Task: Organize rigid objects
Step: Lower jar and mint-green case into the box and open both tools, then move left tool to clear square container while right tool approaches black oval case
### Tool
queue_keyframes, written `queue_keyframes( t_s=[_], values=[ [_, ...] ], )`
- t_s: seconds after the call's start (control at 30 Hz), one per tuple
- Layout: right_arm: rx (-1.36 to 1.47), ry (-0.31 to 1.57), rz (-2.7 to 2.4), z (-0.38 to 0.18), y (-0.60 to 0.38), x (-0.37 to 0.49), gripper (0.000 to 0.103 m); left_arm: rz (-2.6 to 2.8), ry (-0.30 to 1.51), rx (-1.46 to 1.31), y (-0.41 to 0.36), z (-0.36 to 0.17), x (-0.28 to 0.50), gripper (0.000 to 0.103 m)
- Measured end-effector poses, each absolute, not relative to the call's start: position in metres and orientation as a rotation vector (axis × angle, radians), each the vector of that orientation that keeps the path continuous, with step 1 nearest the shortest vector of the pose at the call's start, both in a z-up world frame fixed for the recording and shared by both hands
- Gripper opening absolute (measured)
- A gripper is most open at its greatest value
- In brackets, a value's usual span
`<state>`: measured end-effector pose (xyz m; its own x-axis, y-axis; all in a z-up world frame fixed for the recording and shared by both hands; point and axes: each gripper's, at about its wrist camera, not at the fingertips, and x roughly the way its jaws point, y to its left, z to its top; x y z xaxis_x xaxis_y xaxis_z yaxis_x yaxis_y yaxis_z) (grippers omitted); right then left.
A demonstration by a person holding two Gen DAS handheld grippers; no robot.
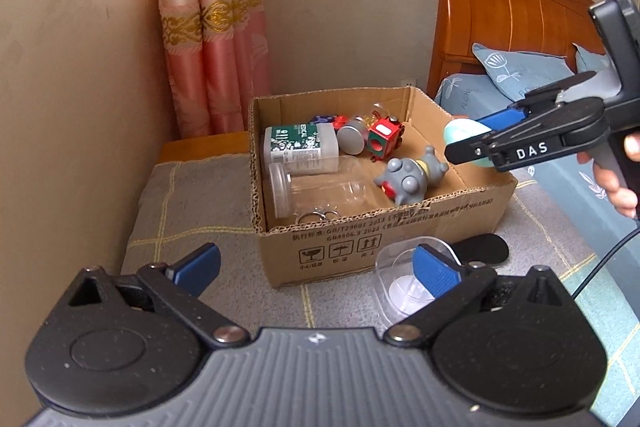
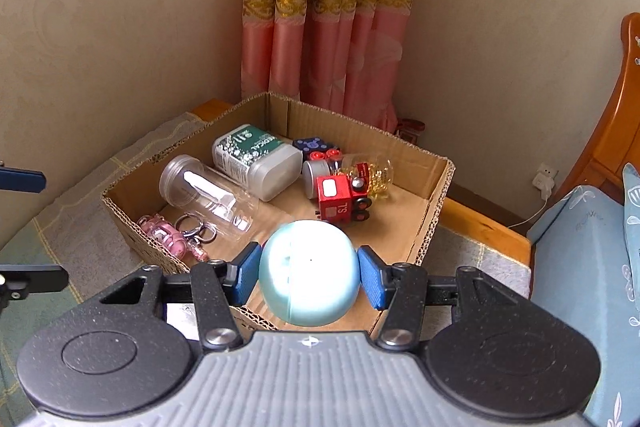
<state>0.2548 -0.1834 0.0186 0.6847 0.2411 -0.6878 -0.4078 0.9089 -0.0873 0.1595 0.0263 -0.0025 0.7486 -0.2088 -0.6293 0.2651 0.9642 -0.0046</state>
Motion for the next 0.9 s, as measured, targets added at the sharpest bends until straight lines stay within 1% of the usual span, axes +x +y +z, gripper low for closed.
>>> queue_keyframes(
  t_s=[0.27,0.3,0.33,0.37,0.4,0.43,0.63,0.9],
  values=[
    [-0.262,0.742,0.365,0.012,-0.183,0.255,0.058,-0.258,0.681,0.08,0.026,-0.004,0.158,0.102],
    [-0.26,0.733,0.363,0.014,-0.183,0.255,0.061,-0.259,0.683,0.079,0.026,-0.004,0.157,0.102],
    [-0.256,0.725,0.356,0.015,-0.185,0.254,0.073,-0.259,0.684,0.08,0.026,-0.004,0.157,0.102],
    [-0.251,0.715,0.346,0.017,-0.186,0.253,0.082,-0.26,0.683,0.08,0.026,-0.004,0.157,0.102],
    [-0.245,0.697,0.339,0.02,-0.187,0.25,0.098,-0.262,0.682,0.079,0.026,-0.004,0.156,0.102],
    [-0.239,0.678,0.338,0.023,-0.188,0.247,0.103,-0.262,0.684,0.079,0.026,-0.004,0.156,0.102],
    [-0.244,0.689,0.286,0.027,-0.192,0.234,0.103,-0.259,0.69,0.082,0.026,-0.005,0.154,0.102],
    [-0.193,0.756,0.203,0.005,-0.199,0.209,0.103,-0.267,0.717,0.091,0.02,-0.012,0.152,0.102]
  ],
)
